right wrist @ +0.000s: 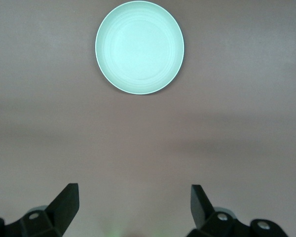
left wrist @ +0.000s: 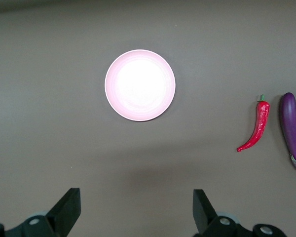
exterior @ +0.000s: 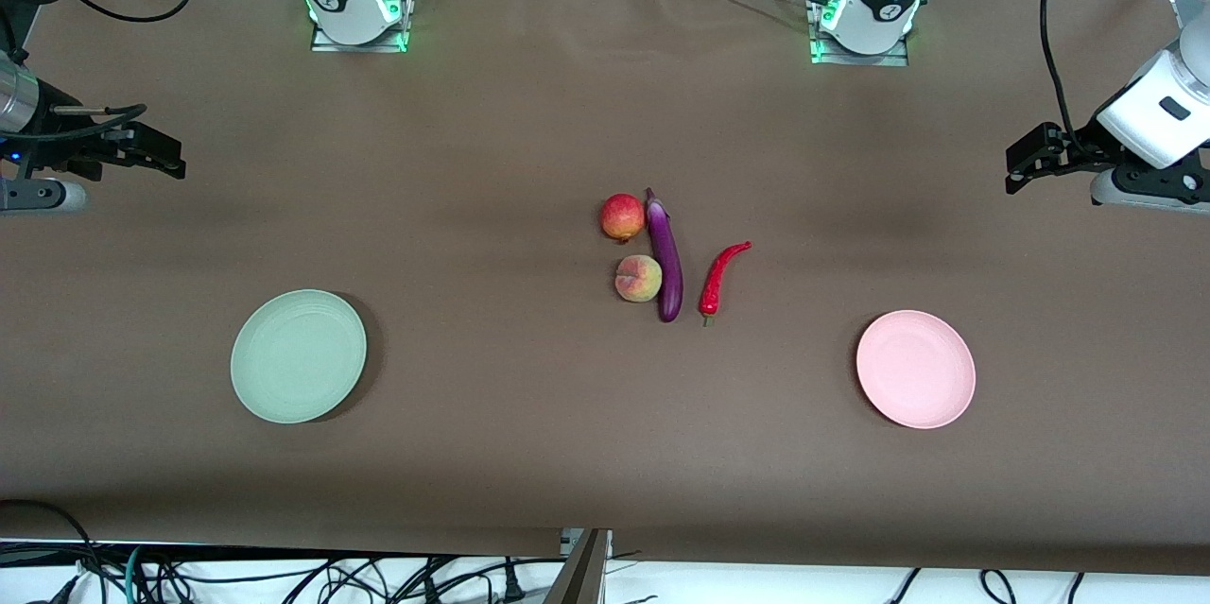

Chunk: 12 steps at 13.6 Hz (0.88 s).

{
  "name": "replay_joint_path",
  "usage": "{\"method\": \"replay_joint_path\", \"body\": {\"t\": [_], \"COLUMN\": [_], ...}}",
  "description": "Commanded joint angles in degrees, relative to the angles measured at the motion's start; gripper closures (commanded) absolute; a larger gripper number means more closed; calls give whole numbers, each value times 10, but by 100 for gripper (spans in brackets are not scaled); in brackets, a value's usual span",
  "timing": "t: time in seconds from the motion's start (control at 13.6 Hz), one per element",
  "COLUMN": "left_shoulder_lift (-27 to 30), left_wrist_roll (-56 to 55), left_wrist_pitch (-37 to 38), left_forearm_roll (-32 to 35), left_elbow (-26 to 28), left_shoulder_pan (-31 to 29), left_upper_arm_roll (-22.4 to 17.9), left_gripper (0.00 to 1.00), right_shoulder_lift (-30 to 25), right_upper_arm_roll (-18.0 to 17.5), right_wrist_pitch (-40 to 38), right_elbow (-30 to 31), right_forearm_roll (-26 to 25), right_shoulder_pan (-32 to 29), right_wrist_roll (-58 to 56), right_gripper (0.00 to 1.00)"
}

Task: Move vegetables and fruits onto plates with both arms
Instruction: 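Move the left gripper toward the red chili pepper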

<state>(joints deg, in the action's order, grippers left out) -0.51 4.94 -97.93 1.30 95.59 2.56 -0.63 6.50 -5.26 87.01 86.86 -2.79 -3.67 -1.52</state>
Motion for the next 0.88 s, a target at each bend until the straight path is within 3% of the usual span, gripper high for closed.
{"method": "replay_joint_path", "body": {"t": [0.0, 0.37, 0.51, 0.81], "left_shoulder_lift": [-7, -12, -22, -74], "left_wrist_roll": [5, 2, 5, -1], "left_wrist_pitch": [8, 10, 58, 130], "left_forearm_roll": [12, 9, -1, -9], "left_elbow": [-16, -16, -16, -14], "left_shoulder_pan": [6, 10, 11, 13], "left_upper_arm_roll": [-3, 6, 15, 89], "left_gripper": [0, 0, 0, 0], "right_shoulder_lift": [6, 6, 6, 6], "right_upper_arm_roll": [-1, -1, 0, -1], "right_wrist_pitch": [-4, -4, -4, -4], "right_elbow": [-14, -14, -14, -14], "right_forearm_roll": [-5, -5, -5, -5], "right_shoulder_pan": [-1, -1, -1, -1], "right_wrist_roll": [-5, -5, -6, -6], "right_gripper": [0, 0, 0, 0]}}
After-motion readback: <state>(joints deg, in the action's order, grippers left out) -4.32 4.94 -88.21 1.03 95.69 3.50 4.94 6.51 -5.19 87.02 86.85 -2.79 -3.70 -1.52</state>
